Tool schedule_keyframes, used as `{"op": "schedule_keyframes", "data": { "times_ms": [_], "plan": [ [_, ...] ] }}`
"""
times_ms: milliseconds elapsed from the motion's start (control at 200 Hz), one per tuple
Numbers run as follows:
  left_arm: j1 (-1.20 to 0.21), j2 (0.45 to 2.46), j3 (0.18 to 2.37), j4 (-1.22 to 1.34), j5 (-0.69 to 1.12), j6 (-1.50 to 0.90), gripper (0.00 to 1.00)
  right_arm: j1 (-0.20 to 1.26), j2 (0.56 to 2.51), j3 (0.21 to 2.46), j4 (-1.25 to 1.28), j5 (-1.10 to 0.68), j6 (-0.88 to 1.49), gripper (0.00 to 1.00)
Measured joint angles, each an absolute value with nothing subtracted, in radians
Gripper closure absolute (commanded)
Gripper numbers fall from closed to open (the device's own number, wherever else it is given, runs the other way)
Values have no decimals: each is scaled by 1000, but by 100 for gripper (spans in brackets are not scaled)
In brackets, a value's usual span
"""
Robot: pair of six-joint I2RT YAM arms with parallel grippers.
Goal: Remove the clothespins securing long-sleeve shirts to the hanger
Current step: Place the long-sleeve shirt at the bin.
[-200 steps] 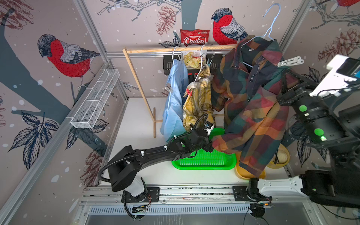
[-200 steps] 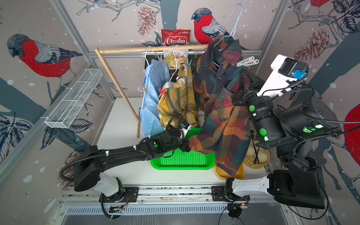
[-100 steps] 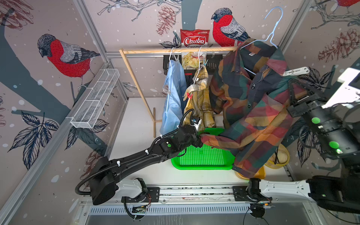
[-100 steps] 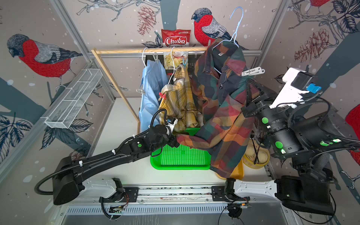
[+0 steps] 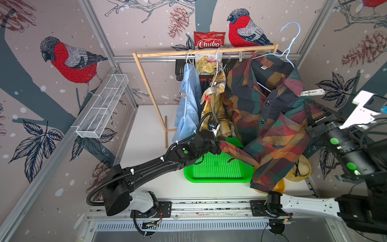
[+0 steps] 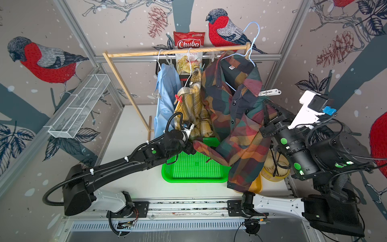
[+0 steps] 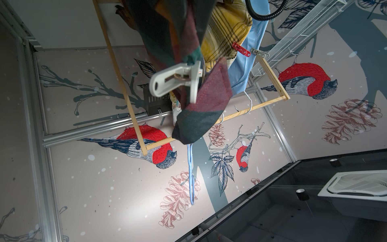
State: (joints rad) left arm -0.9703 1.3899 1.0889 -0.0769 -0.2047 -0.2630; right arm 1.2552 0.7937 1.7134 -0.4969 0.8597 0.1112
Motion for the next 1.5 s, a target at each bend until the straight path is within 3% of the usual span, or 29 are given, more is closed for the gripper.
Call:
{"op": "schedule_keyframes", "data": {
  "times_ms": [660, 926, 1501],
  "plan": [
    [-889, 1459, 1250, -123, -202, -237, 13, 1253, 730, 1671, -653, 801, 229, 100],
    [-839, 1456, 1257, -132, -160, -256, 12, 1233, 717, 1739, -697, 700, 242, 100],
    [-834, 1443, 1135, -139, -71, -263, 11, 1224, 985, 2077, -619, 517, 101, 100]
  ]
}}
